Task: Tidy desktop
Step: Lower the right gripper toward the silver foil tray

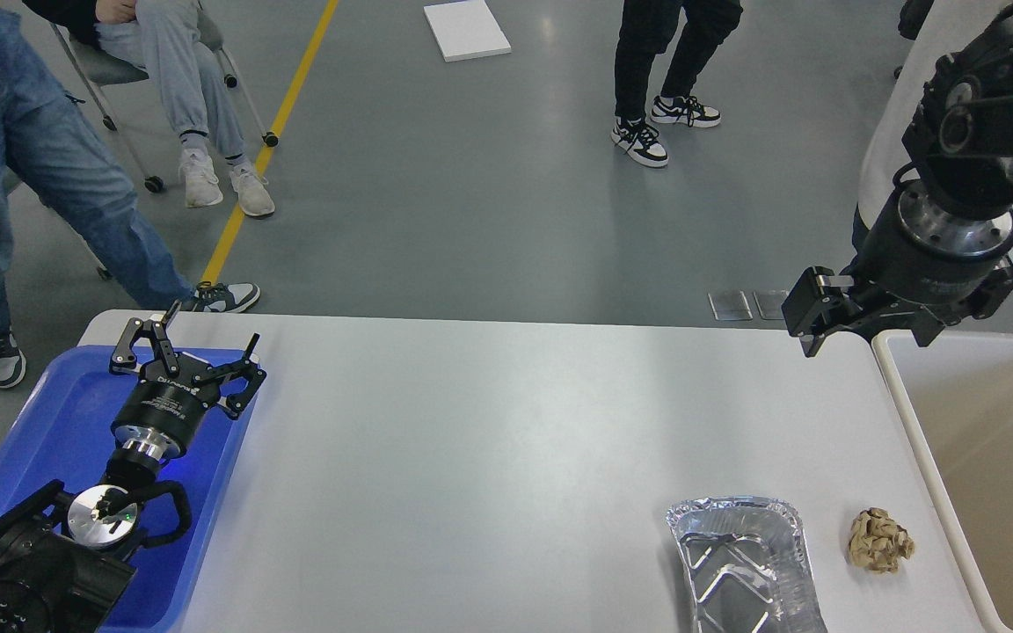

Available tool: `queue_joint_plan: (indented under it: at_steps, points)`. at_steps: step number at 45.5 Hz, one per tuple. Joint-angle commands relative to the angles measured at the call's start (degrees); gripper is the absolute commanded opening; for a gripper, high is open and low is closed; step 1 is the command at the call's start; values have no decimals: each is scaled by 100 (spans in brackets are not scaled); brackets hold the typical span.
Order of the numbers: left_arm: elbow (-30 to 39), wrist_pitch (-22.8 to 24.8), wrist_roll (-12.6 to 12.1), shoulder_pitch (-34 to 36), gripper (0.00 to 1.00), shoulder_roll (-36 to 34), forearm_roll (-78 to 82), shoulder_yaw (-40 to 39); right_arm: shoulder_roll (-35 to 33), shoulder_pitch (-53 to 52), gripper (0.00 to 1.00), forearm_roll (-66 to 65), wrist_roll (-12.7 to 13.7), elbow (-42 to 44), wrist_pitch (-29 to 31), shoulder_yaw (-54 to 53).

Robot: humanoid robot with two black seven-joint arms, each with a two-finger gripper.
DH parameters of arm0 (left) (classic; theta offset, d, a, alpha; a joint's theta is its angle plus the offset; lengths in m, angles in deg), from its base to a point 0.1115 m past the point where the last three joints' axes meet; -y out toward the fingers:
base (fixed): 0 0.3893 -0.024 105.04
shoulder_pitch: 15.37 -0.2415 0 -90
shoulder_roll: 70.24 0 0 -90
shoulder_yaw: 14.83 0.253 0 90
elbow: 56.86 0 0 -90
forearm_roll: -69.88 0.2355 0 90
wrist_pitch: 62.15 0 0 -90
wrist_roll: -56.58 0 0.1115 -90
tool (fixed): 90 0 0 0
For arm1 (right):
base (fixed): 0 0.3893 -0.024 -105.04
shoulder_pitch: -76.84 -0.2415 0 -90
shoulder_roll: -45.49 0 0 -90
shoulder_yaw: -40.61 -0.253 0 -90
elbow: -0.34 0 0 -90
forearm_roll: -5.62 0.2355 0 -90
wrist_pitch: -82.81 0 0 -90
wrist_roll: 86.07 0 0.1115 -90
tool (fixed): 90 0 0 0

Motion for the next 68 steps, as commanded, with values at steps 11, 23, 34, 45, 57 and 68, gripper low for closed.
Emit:
queue_joint_plan:
  at_steps: [11,23,34,45,57,68]
  points:
    - [0,0,8,0,100,0,0,0,-63,-68,100,38,27,-225,354,-36]
    - [0,0,8,0,100,0,0,0,-195,135,100,82,27,-199,354,-54]
    - [0,0,8,-9,100,0,0,0,-563,345,100,30,44,-190,354,-71]
    - [0,0,8,0,100,0,0,0,-1197,1355,100,-111,62,-14,354,-299]
    - [0,0,8,-9,100,0,0,0,-1267,2244,100,-445,53,13,-462,-607]
    - [-9,0,16,-9,100,0,0,0,-1382,2577,100,-454,53,91,-1543,-677]
